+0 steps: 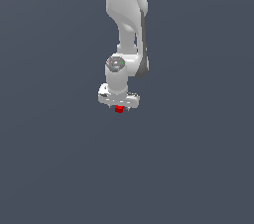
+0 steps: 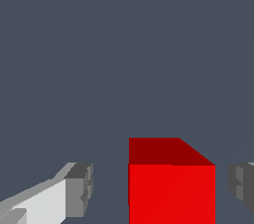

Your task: Pick up the red cube and move it to a goal position.

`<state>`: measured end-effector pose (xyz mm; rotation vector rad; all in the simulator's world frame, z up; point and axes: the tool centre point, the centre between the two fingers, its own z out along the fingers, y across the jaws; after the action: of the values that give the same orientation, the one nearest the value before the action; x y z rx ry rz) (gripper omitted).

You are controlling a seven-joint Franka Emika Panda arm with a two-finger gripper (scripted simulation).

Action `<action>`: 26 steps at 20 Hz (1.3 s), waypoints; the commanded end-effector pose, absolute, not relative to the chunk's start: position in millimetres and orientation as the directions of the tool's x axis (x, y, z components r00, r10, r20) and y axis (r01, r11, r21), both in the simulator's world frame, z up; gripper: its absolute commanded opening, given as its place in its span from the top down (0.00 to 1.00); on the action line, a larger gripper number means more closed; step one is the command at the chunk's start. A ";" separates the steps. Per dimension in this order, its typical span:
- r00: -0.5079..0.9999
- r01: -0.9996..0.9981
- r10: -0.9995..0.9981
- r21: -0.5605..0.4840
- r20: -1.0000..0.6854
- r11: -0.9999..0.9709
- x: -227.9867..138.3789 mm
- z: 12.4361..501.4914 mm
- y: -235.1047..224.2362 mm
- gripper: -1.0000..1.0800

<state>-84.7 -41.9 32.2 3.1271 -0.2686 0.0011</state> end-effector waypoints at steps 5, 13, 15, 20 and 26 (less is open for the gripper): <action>0.983 -0.181 -0.181 0.001 0.000 -0.983 -90.9 20.6 -42.3 0.04; 0.983 -0.181 -0.181 0.001 0.000 -0.983 -90.9 20.6 -42.3 1.00; 0.983 -0.181 -0.181 0.001 0.000 -0.983 -90.9 20.6 -42.3 1.00; 0.983 -0.181 -0.181 0.001 0.000 -0.983 -89.6 25.0 -41.4 1.00; 0.983 -0.181 -0.181 0.001 0.000 -0.983 -83.1 46.9 -37.1 1.00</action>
<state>-85.5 -38.5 39.8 3.1275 -0.2865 -0.0021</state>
